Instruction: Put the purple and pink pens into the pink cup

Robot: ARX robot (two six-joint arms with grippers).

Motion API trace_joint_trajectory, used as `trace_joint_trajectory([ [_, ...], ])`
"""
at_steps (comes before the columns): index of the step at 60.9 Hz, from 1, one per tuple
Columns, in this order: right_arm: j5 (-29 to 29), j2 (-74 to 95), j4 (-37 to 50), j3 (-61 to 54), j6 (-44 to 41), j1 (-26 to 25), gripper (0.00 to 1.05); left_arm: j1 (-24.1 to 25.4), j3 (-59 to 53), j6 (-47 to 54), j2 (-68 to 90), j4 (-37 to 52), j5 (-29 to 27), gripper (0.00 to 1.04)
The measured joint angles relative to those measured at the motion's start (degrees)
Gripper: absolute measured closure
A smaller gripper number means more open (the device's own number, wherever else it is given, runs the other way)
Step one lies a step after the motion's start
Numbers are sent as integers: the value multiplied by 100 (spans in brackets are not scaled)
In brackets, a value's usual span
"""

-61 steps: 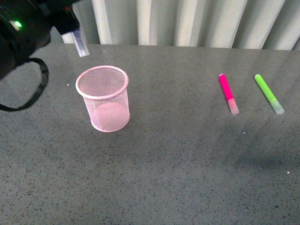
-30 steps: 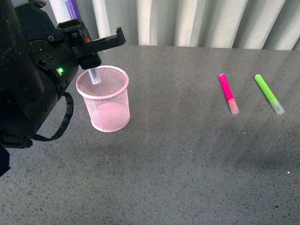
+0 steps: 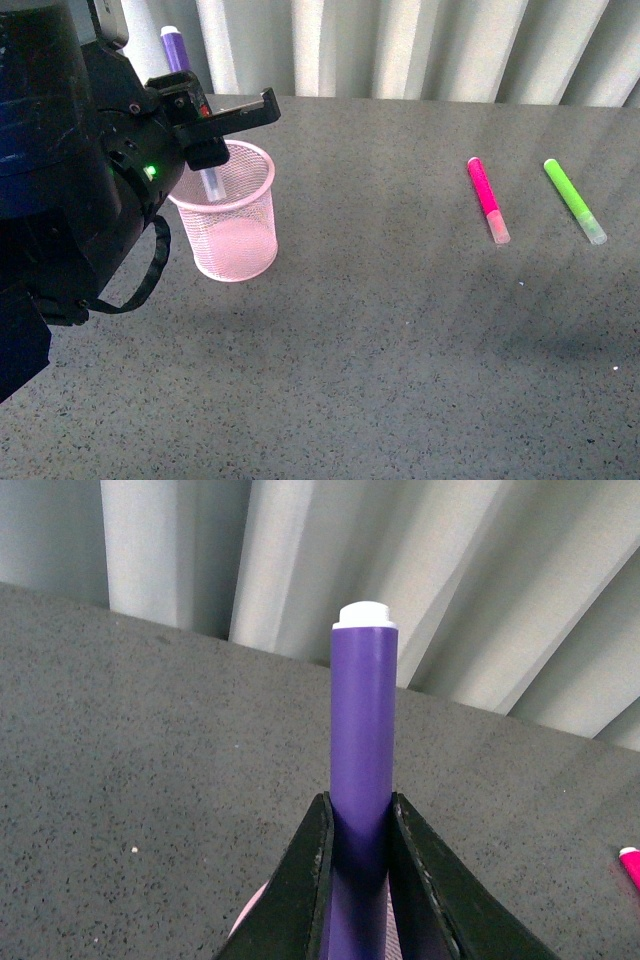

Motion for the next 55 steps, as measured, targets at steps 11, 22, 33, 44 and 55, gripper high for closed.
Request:
trace_joint_trajectory([
  [11,0,0,0,0,0,0,7,55,-11,-267,-98,-490,81,68],
  [22,0,0,0,0,0,0,7,221,-138,-463,-686,-1058,210,37],
  [33,0,0,0,0,2,0,7,566,-264,-584,-1681,-2264,376,6],
  [44,0,0,0,0,0,0,7,1010,-273,111,-3150,-4693,1480,7],
  [55,-4,0,0,0,0,0,7,1117,-306,1084,-3866,-5989,2000,7],
])
